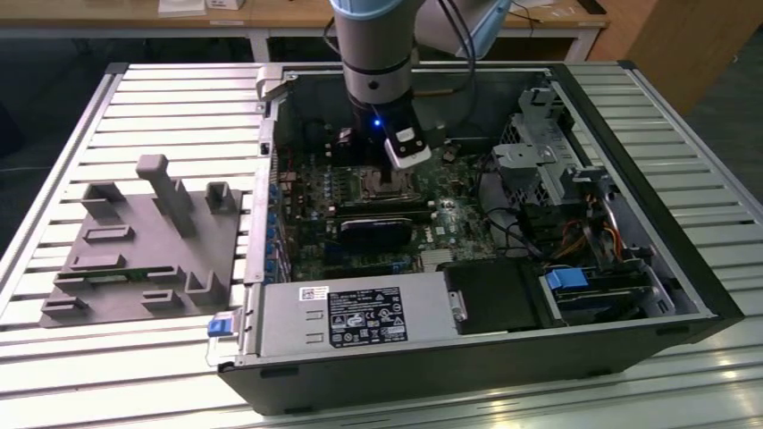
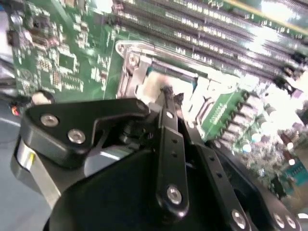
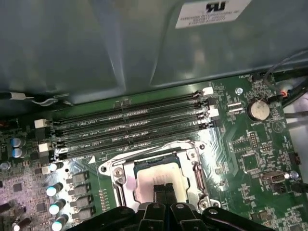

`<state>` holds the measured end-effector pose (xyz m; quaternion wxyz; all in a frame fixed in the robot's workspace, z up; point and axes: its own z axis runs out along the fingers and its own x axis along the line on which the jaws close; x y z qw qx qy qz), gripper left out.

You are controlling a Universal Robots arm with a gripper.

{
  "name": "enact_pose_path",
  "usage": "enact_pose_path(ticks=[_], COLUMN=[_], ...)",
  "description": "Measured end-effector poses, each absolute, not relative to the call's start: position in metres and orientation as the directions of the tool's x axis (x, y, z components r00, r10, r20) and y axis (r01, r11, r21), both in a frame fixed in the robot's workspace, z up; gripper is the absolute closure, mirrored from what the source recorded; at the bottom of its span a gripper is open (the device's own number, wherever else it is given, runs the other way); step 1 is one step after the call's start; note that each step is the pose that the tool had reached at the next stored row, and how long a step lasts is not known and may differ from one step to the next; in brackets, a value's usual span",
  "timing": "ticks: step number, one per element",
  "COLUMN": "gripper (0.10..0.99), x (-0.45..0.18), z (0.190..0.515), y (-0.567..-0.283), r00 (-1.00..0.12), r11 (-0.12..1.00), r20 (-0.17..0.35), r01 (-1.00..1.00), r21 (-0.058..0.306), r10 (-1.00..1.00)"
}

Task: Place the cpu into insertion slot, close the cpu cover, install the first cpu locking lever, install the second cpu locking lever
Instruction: 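Install the second cpu locking lever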

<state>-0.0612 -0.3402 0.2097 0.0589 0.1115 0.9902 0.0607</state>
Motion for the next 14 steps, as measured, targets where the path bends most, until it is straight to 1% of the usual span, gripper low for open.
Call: enact_pose_path(ticks=[6,14], gripper=[0.984,0.984], x=[-0.0612,-0.0612], z=[0.2205,0.221], y=[-0.34,-0.34], r00=[-0.968,-0.968], r11=[0.969,0.969], r20=[-0.105,-0.105], r01=[0.214,0.214], r21=[0.127,0.126], r10=[0.227,0.227])
